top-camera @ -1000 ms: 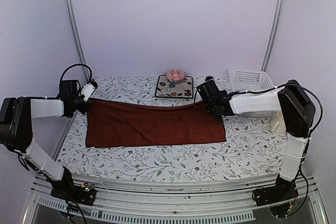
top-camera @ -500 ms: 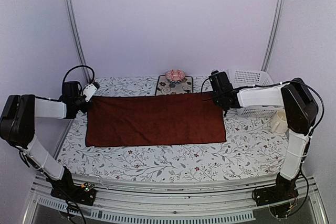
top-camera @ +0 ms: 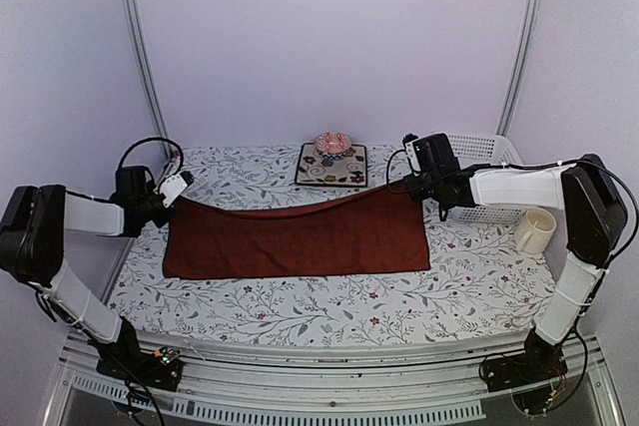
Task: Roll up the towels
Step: Fold the towel at the center of the board.
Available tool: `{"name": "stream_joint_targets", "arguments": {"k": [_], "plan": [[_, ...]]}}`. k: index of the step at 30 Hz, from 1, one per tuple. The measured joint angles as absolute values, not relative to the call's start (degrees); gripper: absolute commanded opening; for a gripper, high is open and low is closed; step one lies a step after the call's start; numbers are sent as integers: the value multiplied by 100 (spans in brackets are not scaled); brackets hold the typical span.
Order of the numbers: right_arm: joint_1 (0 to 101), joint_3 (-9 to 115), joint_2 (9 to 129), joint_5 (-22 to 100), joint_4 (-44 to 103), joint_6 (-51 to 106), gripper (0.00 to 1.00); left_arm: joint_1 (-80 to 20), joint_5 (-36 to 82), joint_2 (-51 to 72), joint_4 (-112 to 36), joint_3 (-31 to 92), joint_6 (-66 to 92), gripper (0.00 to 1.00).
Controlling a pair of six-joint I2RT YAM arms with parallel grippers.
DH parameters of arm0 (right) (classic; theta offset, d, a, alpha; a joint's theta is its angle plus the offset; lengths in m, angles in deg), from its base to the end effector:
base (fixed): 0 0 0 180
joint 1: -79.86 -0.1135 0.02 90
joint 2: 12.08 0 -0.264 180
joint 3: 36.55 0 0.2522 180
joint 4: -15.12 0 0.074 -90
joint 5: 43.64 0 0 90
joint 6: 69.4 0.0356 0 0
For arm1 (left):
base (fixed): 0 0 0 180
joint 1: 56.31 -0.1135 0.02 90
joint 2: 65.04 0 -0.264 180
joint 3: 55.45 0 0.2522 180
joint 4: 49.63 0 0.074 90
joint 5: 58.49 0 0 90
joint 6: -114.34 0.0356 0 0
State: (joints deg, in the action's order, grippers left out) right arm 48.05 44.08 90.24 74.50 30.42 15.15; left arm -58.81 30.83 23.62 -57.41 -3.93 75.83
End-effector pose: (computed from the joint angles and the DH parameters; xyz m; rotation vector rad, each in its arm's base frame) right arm 0.3444 0.1939 0.2148 -0.4274 2.0996 -0.2771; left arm 0.3101 0.0131 0.1714 0.8908 1.9373 0.5548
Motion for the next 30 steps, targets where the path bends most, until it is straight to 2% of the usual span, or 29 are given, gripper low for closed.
{"name": "stream_joint_targets", "arguments": {"k": [14, 30], "plan": [[4805, 4037, 8371, 7258, 3765, 2306, 2, -6136, 2436, 1267, -5769, -1263, 7688, 0], [4805, 3882, 8237, 7647, 3873, 2677, 2, -6139, 2921, 2655, -7052, -524, 7618, 0]]}}
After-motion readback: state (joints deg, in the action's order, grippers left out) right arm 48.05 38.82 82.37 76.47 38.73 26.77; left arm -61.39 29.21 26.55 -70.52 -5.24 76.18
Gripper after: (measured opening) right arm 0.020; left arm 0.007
